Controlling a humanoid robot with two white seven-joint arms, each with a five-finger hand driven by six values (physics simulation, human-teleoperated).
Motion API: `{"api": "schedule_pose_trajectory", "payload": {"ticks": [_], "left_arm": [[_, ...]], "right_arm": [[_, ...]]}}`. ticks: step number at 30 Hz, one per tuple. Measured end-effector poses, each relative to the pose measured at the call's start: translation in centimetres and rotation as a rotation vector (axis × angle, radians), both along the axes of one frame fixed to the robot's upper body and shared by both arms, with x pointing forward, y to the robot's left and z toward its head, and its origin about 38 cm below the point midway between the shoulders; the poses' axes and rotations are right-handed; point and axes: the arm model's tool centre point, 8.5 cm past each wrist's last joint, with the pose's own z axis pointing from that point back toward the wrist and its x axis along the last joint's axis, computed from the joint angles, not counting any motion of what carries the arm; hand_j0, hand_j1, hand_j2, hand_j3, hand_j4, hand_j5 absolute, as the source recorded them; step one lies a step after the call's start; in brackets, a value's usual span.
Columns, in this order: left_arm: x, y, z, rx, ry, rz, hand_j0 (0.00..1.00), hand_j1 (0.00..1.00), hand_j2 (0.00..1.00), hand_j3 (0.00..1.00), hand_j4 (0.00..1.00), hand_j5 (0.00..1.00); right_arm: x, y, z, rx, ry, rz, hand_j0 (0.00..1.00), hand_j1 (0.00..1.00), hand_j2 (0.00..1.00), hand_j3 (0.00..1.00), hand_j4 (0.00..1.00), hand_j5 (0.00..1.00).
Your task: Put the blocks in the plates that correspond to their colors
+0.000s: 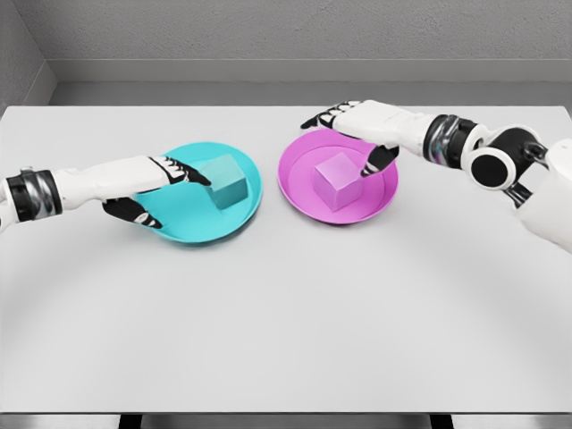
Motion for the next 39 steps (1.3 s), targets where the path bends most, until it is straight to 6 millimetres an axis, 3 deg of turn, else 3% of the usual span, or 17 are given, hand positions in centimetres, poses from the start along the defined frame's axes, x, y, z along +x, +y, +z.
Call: {"api": "schedule_pose_trajectory", "payload": {"ticks": [3, 7, 9, 10, 14, 16, 19, 22, 29, 39], "left_arm": [[-0.1, 0.3, 0.2, -0.006, -0.002, 0.004, 1.0, 1.0, 1.0, 1.0, 1.0, 1.0], [-0.7, 2.3, 1.2, -0.009, 0.003, 0.026, 1.0, 1.0, 1.0, 1.0, 1.0, 1.0], [-1.0, 3.3, 2.1, 0.0, -0.003, 0.032, 1.0, 1.0, 1.0, 1.0, 1.0, 1.0], [-1.3, 3.9, 2.4, 0.006, 0.0, 0.038, 1.0, 1.0, 1.0, 1.0, 1.0, 1.0], [-2.6, 7.7, 2.8, 0.048, 0.033, 0.096, 1.0, 1.0, 1.0, 1.0, 1.0, 1.0], [-2.8, 9.3, 3.3, 0.063, 0.036, 0.13, 1.0, 1.0, 1.0, 1.0, 1.0, 1.0], [-2.8, 11.5, 3.7, 0.076, 0.04, 0.185, 1.0, 1.0, 1.0, 1.0, 1.0, 1.0], [-2.7, 12.9, 3.7, 0.077, 0.051, 0.223, 1.0, 1.0, 1.0, 1.0, 1.0, 1.0], [-2.9, 13.4, 3.4, 0.078, 0.065, 0.236, 1.0, 1.0, 1.0, 1.0, 1.0, 1.0], [-3.1, 12.3, 3.1, 0.079, 0.066, 0.204, 1.0, 1.0, 1.0, 1.0, 1.0, 1.0]], "right_arm": [[-1.2, -1.0, 1.2, 0.001, -0.026, 0.03, 1.0, 1.0, 1.0, 1.0, 1.0, 1.0], [-3.2, -3.2, 0.7, 0.01, -0.031, 0.09, 1.0, 1.0, 1.0, 1.0, 1.0, 1.0], [-4.8, -5.0, -1.0, 0.013, -0.005, 0.115, 1.0, 1.0, 1.0, 1.0, 1.0, 1.0], [-5.5, -6.1, -1.6, 0.017, 0.002, 0.123, 1.0, 1.0, 1.0, 1.0, 1.0, 1.0], [-7.0, -9.5, -0.4, 0.013, -0.046, 0.16, 1.0, 1.0, 1.0, 1.0, 1.0, 1.0], [-7.3, -10.6, 0.4, 0.003, -0.07, 0.178, 1.0, 1.0, 1.0, 1.0, 1.0, 1.0], [-8.4, -12.0, -0.7, -0.005, -0.048, 0.19, 1.0, 1.0, 1.0, 1.0, 1.0, 1.0], [-8.7, -13.2, -0.4, -0.014, -0.055, 0.183, 1.0, 1.0, 1.0, 1.0, 1.0, 1.0], [-8.5, -15.3, -0.9, -0.019, -0.04, 0.13, 1.0, 1.0, 1.0, 1.0, 1.0, 1.0], [-8.2, -15.8, -0.8, -0.019, -0.041, 0.113, 1.0, 1.0, 1.0, 1.0, 1.0, 1.0]]}}
